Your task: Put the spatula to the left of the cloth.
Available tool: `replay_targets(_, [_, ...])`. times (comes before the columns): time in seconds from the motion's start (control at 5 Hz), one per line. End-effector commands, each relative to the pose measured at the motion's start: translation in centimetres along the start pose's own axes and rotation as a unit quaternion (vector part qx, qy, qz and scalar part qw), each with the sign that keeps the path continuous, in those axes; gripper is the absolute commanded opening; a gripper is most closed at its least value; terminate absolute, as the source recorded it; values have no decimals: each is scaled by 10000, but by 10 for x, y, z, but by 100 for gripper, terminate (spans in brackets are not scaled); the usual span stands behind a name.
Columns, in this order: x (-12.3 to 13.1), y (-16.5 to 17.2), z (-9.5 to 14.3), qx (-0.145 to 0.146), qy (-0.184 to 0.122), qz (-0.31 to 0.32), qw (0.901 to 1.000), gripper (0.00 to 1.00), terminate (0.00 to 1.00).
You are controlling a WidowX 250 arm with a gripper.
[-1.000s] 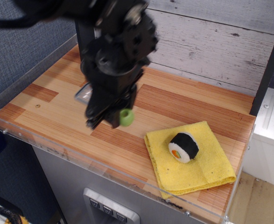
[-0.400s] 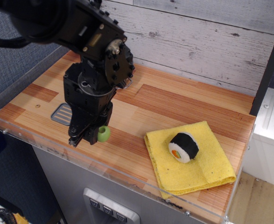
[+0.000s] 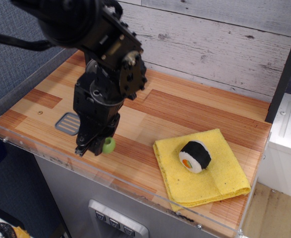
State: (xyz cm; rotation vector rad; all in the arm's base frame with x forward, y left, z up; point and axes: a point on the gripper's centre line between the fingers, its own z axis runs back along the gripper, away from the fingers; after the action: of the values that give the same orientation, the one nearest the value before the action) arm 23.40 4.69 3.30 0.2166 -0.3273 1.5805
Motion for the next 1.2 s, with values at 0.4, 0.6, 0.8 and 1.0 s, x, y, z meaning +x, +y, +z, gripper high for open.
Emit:
replay_targets(0.4, [-8, -10, -17, -32, 487, 103, 9988, 100, 0])
replay_targets(0.6, [-10, -10, -13, -194, 850, 310, 9957, 100, 0])
replay_targets(0.8, [-9, -11, -5, -137, 910, 260, 9954, 100, 0])
replay_targets(1.0, [-24, -31, 19, -157, 960, 190, 9951, 100, 0])
